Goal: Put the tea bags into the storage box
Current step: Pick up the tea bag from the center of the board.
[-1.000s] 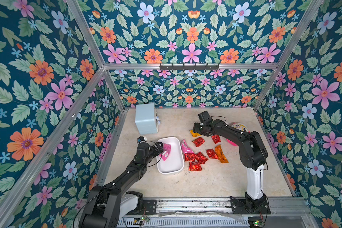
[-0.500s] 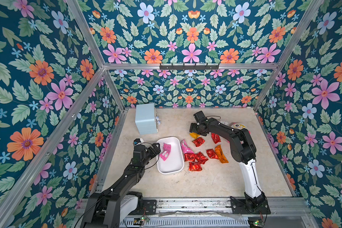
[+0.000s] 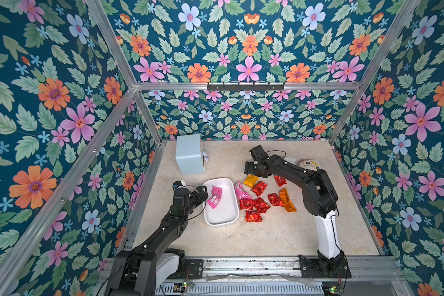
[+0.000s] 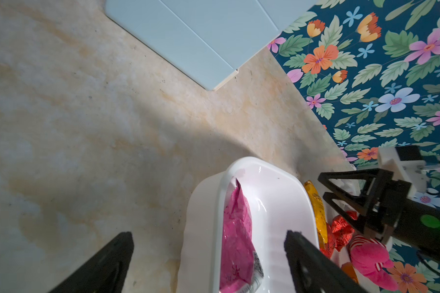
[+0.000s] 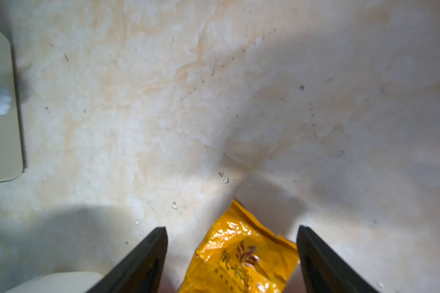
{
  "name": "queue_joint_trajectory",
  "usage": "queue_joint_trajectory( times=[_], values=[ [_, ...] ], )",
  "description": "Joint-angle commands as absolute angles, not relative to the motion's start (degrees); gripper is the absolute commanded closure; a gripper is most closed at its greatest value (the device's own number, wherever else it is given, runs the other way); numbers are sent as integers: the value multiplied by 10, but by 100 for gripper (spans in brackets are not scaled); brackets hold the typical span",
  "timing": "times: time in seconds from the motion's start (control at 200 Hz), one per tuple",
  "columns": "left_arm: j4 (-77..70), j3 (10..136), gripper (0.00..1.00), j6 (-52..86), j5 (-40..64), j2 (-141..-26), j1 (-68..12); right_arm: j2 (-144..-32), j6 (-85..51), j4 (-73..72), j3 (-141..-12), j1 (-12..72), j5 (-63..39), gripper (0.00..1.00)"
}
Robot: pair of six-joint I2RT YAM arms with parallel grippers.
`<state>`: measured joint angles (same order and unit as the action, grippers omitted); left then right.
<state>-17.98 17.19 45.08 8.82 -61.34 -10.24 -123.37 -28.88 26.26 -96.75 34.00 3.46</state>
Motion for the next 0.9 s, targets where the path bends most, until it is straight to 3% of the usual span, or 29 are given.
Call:
queue_joint_trajectory(
  times=[0.0,0.16,0.43,0.7,0.895],
  values=[
    [-177,169,1,457,77,-611,-102,-1225,-305,321,-963,348,57,11],
    [-176,170,1,459,75,-616,-101,-1236,-323,328,-958,373,60,11],
    [-159,164,1,457,59,-599,-102,-1253,-343,307,-949,380,69,21],
    [-144,161,1,462,38,-584,-102,-1264,-326,296,-964,380,68,54],
    [-142,158,1,475,25,-580,-102,-1230,-308,297,-970,381,88,63]
  ],
)
